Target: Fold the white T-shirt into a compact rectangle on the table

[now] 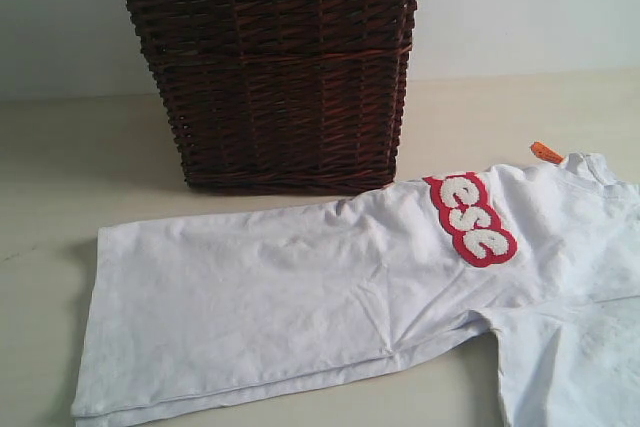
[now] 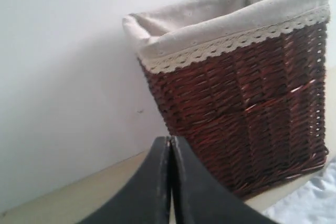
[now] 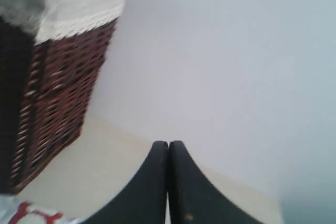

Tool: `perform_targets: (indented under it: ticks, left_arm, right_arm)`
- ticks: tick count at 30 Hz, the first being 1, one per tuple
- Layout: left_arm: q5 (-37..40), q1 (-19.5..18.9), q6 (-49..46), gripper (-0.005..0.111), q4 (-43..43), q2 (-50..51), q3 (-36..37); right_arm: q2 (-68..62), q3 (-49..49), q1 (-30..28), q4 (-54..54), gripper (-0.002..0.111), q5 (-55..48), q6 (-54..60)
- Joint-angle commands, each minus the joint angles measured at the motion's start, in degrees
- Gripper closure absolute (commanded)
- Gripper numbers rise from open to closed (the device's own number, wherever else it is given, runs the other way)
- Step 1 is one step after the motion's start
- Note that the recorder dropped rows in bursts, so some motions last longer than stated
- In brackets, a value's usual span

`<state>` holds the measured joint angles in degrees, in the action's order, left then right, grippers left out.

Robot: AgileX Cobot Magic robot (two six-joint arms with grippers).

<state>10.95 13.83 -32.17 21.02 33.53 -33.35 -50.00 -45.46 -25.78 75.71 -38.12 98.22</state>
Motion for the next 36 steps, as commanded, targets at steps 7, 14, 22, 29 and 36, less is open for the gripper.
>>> perform_targets:
  ticks: [7, 14, 22, 29, 36]
  left_arm:
    - [7.5, -11.5, 1.2, 0.105, 3.0, -27.1, 18.5]
    - [11.0, -12.4, 1.1, 0.105, 2.9, -33.5, 19.0]
    - [10.1, -12.5, 1.1, 0.105, 3.3, -33.5, 33.4]
    - [11.1, -12.6, 1.1, 0.105, 2.1, -33.5, 33.4]
    - [12.0, -12.7, 2.1, 0.105, -2.5, -32.5, 33.4]
  right_arm:
    - [16.2, 0.1, -0.2, -7.0, 0.108, 0.4, -19.5]
    - [25.9, 7.5, -0.2, -35.0, 0.108, -2.4, -32.1]
    - [28.4, 17.0, -0.2, -32.7, 0.108, 0.8, -33.0]
    - [28.7, 17.0, -0.2, -32.6, 0.108, 0.8, -32.2]
    - [28.7, 17.0, -0.2, -32.8, 0.108, 0.6, -22.8]
